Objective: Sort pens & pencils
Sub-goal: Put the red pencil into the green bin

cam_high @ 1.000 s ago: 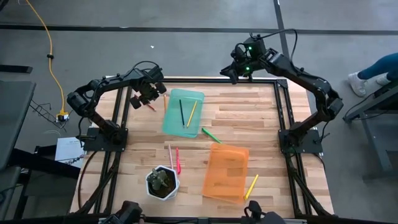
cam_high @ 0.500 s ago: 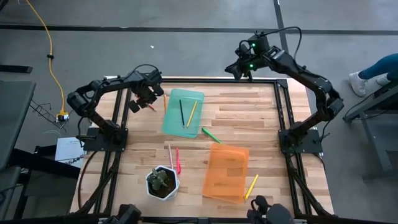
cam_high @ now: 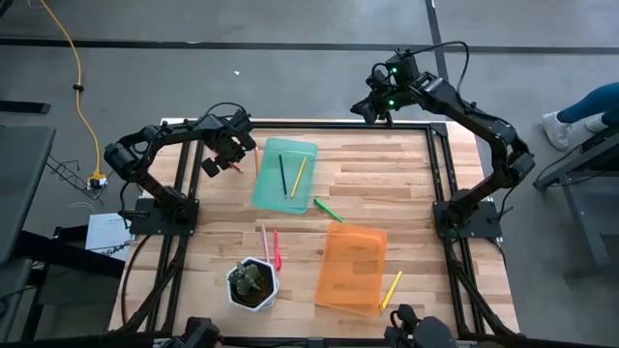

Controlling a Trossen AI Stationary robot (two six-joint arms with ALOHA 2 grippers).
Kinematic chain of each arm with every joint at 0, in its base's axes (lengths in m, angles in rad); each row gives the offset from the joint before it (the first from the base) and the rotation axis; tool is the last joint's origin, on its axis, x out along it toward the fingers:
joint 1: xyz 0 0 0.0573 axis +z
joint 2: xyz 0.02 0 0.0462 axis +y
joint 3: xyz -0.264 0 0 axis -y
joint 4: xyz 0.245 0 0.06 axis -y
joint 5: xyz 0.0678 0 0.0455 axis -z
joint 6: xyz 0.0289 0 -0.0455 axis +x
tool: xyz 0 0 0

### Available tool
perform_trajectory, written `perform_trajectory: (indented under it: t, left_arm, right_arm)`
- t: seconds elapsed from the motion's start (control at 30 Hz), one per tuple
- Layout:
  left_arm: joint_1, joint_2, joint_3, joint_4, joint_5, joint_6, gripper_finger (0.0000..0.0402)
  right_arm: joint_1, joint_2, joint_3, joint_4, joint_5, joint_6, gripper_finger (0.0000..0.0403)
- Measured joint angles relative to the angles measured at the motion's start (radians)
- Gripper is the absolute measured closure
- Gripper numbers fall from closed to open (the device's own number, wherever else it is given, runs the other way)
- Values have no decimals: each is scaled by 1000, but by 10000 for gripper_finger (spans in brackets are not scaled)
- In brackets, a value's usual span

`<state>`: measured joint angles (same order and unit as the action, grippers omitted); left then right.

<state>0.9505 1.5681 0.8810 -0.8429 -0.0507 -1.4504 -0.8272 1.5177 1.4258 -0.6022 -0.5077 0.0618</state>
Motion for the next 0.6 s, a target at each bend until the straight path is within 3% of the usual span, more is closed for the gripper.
perform_trajectory:
  t: [0.3, 0.6]
  left_arm:
    - [70, 0, 0, 26, 17, 57, 293]
    - [72, 0, -26, 45, 15, 51, 293]
  right_arm:
    - [0, 0, 0, -2, 0, 0, 320]
    - [0, 0, 0, -3, 0, 0, 320]
